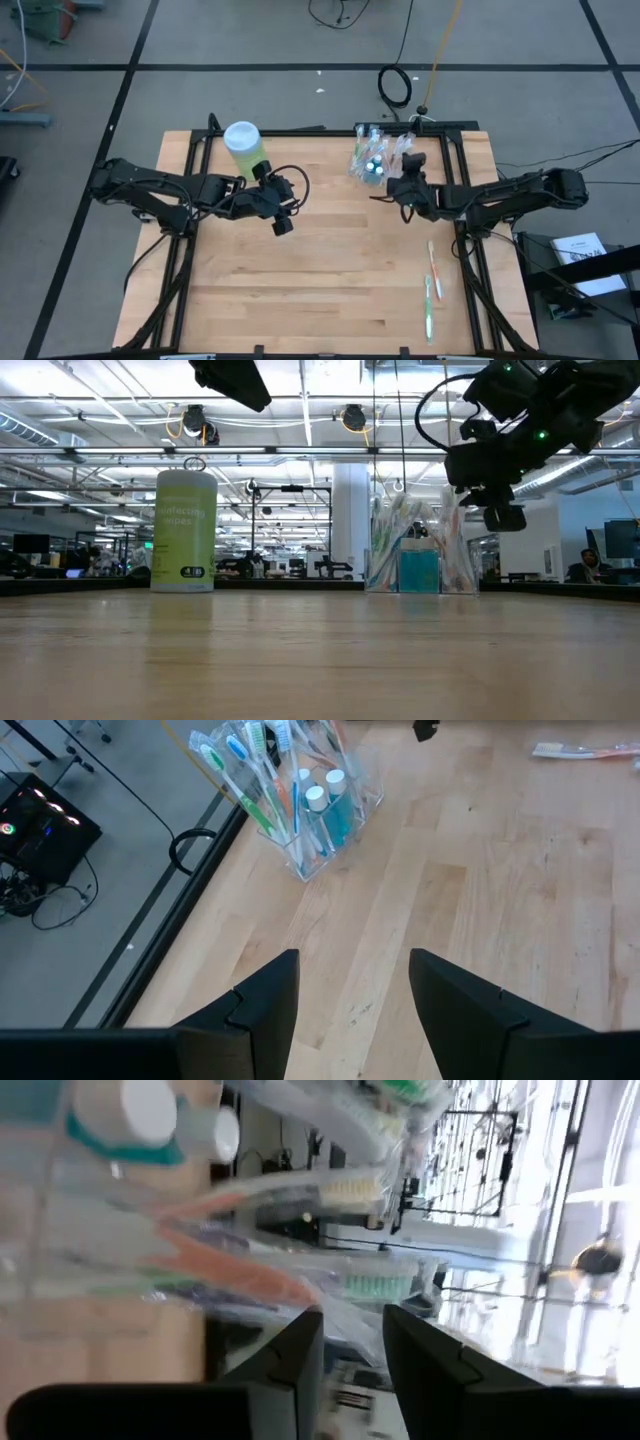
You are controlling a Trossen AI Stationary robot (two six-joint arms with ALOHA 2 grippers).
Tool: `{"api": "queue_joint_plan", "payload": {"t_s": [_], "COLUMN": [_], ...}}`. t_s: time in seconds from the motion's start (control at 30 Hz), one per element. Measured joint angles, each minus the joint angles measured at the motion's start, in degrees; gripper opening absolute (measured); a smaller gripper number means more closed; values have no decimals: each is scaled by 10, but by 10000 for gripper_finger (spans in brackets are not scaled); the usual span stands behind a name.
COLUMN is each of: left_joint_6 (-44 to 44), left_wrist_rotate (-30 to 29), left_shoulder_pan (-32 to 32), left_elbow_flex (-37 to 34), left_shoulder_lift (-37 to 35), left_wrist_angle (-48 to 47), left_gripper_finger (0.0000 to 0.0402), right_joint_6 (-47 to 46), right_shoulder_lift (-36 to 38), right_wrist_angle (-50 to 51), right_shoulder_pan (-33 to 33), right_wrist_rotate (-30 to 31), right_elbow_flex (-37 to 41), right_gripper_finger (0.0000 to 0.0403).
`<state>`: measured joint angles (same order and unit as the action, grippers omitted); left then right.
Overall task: Pick & Place toothbrushing station
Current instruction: Put the orange toothbrush into the transparent organizer, then put the green toothbrush into the transparent organizer
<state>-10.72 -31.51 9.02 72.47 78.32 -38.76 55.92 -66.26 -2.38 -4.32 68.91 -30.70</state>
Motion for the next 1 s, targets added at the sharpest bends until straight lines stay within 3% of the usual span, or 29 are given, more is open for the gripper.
{"api": "queue_joint_plan", "payload": {"t_s": [0.47,0.63,0.77,1.0], "left_joint_6": [0,0,-3,-3], "left_wrist_rotate": [0,0,0,0], "left_shoulder_pan": [0,0,0,0], "left_elbow_flex": [0,0,0,0], "left_shoulder_lift": [0,0,0,0], "left_wrist_angle": [0,0,0,0], "left_gripper_finger": [196,196,196,196], "right_joint_6": [-202,-173,-186,-210], "right_shoulder_lift": [0,0,0,0], "right_wrist_angle": [5,4,4,4], "right_shoulder_pan": [35,25,13,8], "right_wrist_rotate": [-2,-69,-120,-106], "right_elbow_flex": [0,0,0,0], "right_gripper_finger": [98,102,125,194]}}
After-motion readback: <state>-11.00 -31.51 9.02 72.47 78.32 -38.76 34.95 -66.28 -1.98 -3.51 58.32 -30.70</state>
